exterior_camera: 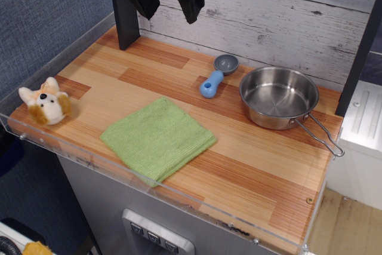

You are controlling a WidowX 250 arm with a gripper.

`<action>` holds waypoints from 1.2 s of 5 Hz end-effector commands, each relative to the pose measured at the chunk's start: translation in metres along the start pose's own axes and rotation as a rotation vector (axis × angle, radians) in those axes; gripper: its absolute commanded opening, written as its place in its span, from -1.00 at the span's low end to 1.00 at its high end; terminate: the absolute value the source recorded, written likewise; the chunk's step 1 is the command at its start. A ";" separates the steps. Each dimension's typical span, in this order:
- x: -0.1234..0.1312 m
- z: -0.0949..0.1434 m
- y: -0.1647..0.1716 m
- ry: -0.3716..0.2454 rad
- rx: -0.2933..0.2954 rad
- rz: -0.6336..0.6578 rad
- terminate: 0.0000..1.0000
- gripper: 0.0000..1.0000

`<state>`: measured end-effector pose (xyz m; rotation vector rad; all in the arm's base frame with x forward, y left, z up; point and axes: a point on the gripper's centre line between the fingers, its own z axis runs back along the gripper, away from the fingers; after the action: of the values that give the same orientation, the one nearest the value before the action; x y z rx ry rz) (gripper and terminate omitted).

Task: Move the green cloth at the left edge corner of the table.

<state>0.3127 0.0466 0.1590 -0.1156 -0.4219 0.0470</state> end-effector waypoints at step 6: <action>-0.061 -0.042 0.009 0.014 0.069 -0.068 -1.00 1.00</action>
<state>0.2715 0.0476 0.0885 -0.0381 -0.3851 0.0033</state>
